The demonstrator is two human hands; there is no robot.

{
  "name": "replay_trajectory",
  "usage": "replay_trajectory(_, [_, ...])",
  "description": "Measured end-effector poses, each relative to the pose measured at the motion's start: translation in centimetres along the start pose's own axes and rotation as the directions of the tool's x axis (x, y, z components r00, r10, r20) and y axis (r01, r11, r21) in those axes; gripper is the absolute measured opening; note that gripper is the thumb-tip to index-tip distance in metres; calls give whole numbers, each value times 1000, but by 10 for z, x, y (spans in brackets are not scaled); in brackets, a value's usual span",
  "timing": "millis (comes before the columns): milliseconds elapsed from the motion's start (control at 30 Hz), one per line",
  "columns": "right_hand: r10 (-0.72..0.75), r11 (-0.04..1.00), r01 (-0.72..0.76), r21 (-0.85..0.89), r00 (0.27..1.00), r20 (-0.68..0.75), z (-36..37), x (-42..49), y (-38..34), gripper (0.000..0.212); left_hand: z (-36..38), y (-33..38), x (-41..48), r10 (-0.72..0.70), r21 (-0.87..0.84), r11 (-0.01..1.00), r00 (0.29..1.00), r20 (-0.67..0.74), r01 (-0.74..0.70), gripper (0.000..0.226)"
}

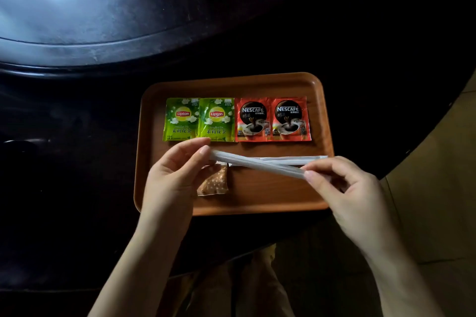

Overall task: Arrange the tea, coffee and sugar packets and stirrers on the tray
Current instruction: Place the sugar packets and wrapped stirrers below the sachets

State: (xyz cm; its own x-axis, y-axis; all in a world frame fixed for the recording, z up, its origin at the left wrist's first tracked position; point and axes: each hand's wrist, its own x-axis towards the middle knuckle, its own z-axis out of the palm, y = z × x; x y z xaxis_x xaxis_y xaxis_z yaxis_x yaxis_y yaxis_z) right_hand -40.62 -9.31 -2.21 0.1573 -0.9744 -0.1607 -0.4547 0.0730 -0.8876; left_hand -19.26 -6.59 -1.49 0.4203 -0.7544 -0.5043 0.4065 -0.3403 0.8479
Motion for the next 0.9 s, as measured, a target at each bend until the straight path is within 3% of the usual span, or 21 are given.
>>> replay_trajectory(67, [-6,1000,7,-6,1000,20,-8,2,5,23,-11,2,0,48,72,996,998,-27,-46,15])
replay_trajectory(133, [-3,999,6,-47,998,64,-14,3,9,19,-23,6,0,174,297,945,980,-94,-139,14])
replay_trajectory(267, [3,985,16,-172,994,108,-15,6,13,10,-49,11,10,435,679,706,880,-192,-201,21])
replay_trajectory(367, [-22,935,48,-351,997,78,-9,8,13,9,-60,11,21,490,838,526,858,-156,-148,31])
replay_trajectory(433, [-24,889,52,-456,998,66,-6,9,14,7,-61,8,24,513,879,457,847,-139,-133,36])
replay_trajectory(633, [-37,798,55,-600,998,42,-1,11,15,4,-63,5,29,493,882,462,854,-168,-93,38])
replay_trajectory(900, [-37,743,32,-669,999,6,0,5,9,3,-74,-2,34,470,856,506,865,-174,-103,40])
